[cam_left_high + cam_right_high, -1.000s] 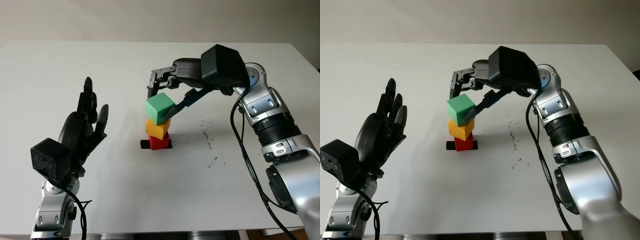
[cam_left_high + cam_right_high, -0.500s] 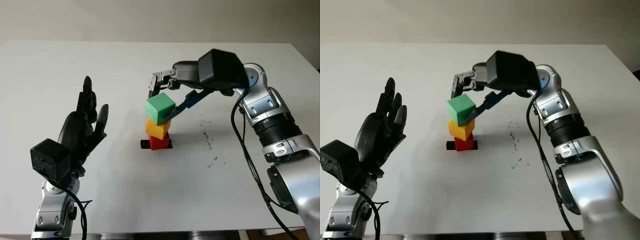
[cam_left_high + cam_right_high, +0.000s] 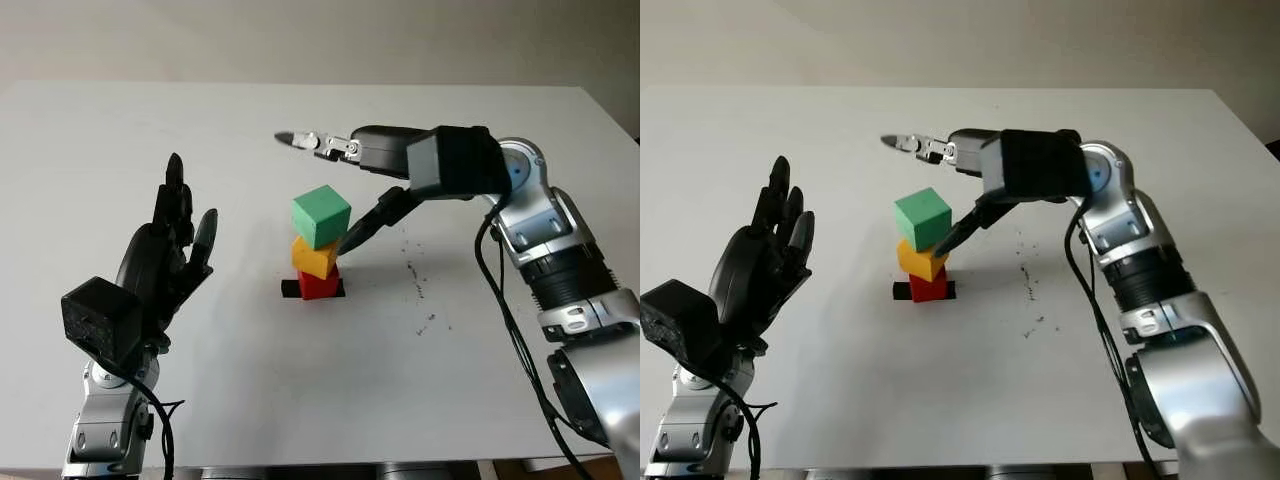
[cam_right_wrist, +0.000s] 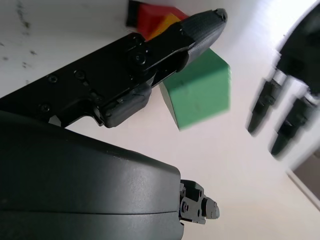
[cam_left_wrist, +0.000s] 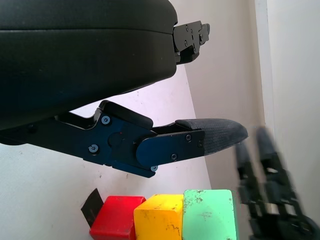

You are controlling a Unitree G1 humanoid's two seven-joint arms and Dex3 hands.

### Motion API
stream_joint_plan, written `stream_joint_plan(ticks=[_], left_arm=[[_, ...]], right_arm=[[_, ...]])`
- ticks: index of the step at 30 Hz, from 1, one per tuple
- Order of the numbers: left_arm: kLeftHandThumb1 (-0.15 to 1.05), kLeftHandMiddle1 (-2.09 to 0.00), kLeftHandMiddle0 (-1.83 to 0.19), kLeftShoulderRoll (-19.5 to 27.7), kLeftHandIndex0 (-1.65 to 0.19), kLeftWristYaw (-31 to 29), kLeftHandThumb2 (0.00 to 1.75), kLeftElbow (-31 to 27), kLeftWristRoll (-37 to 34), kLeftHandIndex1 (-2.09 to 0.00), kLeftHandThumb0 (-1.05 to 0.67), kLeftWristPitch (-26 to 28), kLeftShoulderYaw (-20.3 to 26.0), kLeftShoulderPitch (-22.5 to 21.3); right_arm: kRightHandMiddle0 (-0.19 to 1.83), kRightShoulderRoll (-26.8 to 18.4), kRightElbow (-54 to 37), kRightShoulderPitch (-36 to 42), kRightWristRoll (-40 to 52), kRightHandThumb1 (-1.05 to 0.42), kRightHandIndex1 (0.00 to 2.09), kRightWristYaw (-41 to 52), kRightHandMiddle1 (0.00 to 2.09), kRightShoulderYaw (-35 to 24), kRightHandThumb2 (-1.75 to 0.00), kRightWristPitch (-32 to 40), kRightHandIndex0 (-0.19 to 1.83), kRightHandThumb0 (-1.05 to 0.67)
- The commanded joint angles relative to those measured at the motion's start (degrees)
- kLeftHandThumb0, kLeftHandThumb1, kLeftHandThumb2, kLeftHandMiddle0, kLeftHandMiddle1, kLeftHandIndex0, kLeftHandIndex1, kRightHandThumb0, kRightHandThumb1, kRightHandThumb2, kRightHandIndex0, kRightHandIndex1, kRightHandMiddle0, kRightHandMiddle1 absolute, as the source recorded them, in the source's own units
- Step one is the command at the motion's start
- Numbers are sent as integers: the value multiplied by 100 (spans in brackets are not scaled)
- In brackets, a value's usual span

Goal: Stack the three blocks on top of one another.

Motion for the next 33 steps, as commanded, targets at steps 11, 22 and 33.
stream_joint_plan(ticks=[11, 22, 33], left_arm=[[105, 0, 19, -80, 19, -51, 54, 77, -254, 0, -74, -47, 93, 38], [105, 0, 19, -63, 19, -323, 62, 395, -409, 0, -70, -430, 123, -77], [105, 0, 19, -78, 19, -470, 67, 544, -352, 0, -75, -687, 1, -18]], right_arm=[[-19, 474, -1853, 2285, 898, -105, 1, -2010, 1, -1351, -63, 1055, -19, -74], [-19, 1667, -2866, 4052, 1392, -105, 0, -3380, 0, -1582, -69, 2083, -19, -67], [-19, 2052, -2961, 4597, 1432, -105, 0, -3693, 0, -1406, -74, 2039, -19, -67]])
